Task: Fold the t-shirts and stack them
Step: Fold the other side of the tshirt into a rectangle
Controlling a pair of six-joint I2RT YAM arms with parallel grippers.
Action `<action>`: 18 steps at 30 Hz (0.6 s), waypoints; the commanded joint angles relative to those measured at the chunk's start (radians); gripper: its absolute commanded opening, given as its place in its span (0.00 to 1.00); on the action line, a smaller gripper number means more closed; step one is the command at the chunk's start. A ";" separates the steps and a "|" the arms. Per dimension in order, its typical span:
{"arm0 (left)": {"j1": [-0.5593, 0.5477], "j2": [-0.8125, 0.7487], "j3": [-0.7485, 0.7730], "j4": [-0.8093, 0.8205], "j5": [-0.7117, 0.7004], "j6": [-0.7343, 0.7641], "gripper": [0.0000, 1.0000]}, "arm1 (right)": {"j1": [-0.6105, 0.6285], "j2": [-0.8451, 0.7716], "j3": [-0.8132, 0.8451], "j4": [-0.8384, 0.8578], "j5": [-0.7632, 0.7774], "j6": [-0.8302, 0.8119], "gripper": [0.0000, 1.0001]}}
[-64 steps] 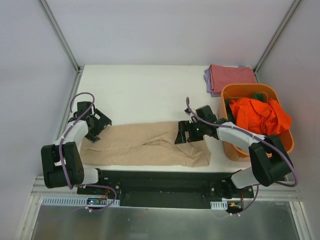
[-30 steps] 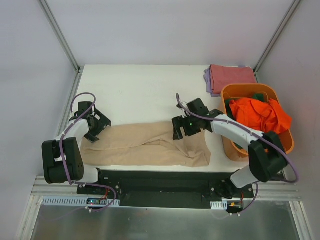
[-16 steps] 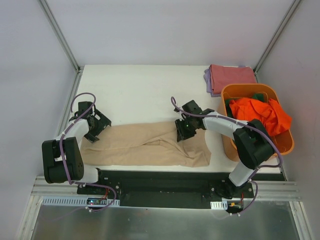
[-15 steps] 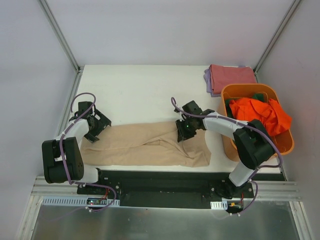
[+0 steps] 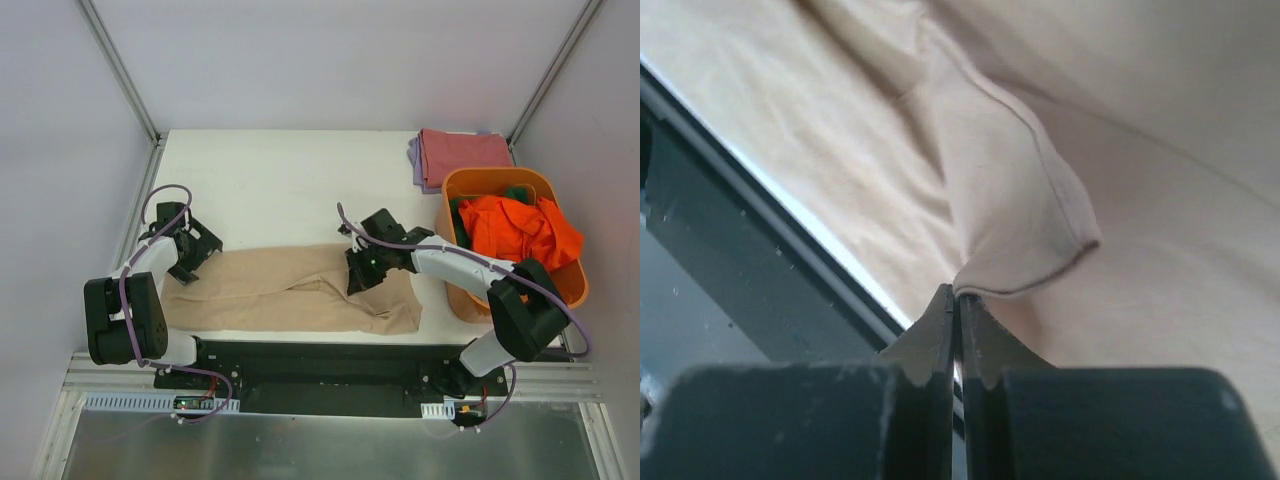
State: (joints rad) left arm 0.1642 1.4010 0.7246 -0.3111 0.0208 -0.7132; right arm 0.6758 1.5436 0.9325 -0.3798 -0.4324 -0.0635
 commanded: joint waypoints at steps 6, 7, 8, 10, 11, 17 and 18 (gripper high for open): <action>0.001 0.024 0.010 0.004 -0.015 0.023 0.99 | 0.123 -0.057 -0.018 -0.102 -0.078 0.008 0.16; 0.001 0.024 0.009 0.004 -0.015 0.021 0.99 | 0.136 -0.062 -0.017 -0.105 -0.081 0.011 0.17; 0.000 0.024 0.009 0.004 -0.015 0.021 0.99 | 0.149 -0.063 -0.018 -0.103 -0.095 0.008 0.21; -0.002 0.026 0.010 0.004 -0.015 0.021 0.99 | 0.177 -0.068 -0.021 -0.102 -0.143 -0.034 0.27; 0.001 0.026 0.010 0.003 -0.015 0.023 0.99 | 0.192 -0.065 -0.023 -0.116 -0.152 -0.056 0.34; 0.000 0.026 0.010 0.004 -0.015 0.026 0.99 | 0.264 -0.092 -0.015 -0.156 -0.057 -0.147 0.96; 0.001 0.026 0.009 0.003 -0.015 0.026 0.99 | 0.265 -0.094 -0.012 -0.159 -0.024 -0.141 0.96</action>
State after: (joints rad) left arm 0.1642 1.4036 0.7269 -0.3111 0.0208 -0.7120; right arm 0.9211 1.5116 0.9176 -0.4976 -0.5159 -0.1440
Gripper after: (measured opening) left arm 0.990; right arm 0.903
